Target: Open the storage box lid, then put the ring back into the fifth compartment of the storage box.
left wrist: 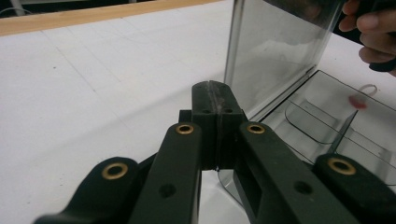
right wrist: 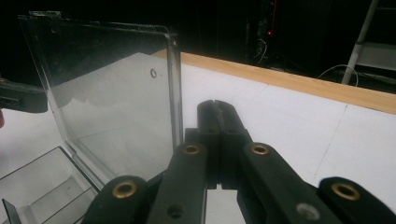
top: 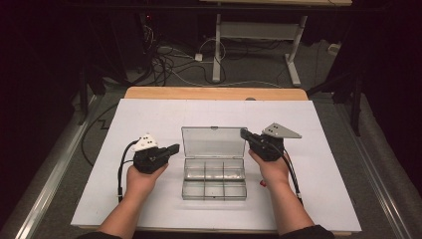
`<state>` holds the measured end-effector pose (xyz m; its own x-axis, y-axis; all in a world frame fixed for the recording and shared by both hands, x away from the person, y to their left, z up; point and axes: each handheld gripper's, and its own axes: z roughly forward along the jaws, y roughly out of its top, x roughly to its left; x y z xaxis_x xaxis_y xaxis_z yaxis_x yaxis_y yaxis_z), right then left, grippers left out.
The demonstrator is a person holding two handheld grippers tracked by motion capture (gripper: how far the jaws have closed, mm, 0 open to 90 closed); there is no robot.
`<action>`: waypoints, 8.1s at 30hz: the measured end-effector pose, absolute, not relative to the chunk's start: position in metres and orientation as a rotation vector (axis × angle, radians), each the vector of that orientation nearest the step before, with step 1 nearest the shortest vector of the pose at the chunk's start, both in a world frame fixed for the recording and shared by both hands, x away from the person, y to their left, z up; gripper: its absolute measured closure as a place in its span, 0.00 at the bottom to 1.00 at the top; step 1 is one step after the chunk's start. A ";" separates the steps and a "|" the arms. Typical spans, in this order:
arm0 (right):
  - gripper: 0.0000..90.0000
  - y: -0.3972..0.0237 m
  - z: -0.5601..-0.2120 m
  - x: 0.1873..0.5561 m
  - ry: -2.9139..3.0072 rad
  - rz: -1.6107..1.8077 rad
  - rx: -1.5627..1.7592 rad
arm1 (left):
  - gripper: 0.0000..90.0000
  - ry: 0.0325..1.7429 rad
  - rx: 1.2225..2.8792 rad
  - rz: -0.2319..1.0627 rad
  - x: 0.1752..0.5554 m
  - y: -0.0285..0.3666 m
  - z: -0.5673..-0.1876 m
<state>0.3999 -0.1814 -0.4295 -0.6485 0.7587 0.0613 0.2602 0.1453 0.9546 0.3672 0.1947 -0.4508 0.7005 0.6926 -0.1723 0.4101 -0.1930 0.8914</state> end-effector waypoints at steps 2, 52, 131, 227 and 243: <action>1.00 -0.181 -0.429 0.400 1.989 1.517 0.973 | 0.98 0.872 1.815 0.328 0.369 0.195 -0.450; 1.00 -0.182 -0.436 0.421 2.023 1.442 1.041 | 0.98 0.936 1.813 0.309 0.425 0.166 -0.444; 1.00 -0.224 -0.459 0.399 2.135 1.241 1.121 | 0.98 1.002 1.904 0.312 0.381 0.191 -0.467; 0.45 -0.247 -0.477 0.305 2.193 1.221 1.045 | 0.00 0.899 1.968 0.338 0.323 0.214 -0.491; 0.72 -0.249 -0.478 0.309 2.183 1.193 1.080 | 0.00 0.880 1.958 0.323 0.322 0.216 -0.491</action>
